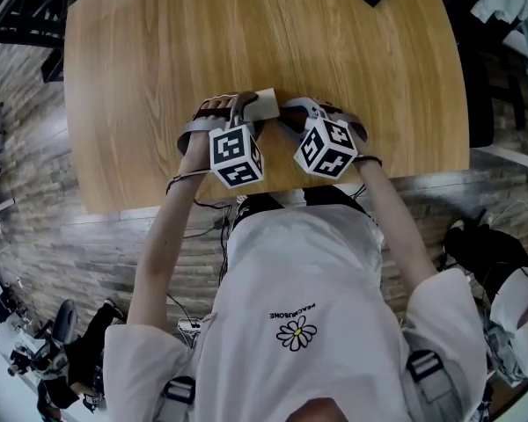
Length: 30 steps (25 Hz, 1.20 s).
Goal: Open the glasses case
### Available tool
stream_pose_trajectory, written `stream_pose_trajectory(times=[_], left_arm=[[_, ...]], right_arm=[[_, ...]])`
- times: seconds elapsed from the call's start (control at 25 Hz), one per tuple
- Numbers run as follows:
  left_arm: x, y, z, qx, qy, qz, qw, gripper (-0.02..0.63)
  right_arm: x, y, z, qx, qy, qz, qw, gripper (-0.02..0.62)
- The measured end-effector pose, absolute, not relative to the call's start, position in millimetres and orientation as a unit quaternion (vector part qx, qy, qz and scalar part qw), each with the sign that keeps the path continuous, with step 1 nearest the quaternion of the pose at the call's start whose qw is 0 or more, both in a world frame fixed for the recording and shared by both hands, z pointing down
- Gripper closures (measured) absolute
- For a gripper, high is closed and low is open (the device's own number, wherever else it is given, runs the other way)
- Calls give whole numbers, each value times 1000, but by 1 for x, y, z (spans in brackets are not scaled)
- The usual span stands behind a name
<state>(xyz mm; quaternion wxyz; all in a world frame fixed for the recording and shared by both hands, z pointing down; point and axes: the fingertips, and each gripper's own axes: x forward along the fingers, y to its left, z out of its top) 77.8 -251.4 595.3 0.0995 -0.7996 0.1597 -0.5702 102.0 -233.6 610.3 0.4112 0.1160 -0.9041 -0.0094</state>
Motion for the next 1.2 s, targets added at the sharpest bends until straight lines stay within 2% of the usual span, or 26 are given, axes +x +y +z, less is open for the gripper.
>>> stream_pose_trajectory(times=[0.52, 0.88, 1.2], left_arm=[[77, -254, 591, -827, 130, -546, 22, 354], [77, -254, 589, -835, 112, -539, -6, 356], [76, -259, 585, -847, 80, -520, -78, 357]], right_arm=[[99, -236, 607, 122, -910, -29, 396, 529], [100, -235, 606, 127, -911, -30, 391, 534], [102, -233, 611, 126, -905, -40, 406, 538]])
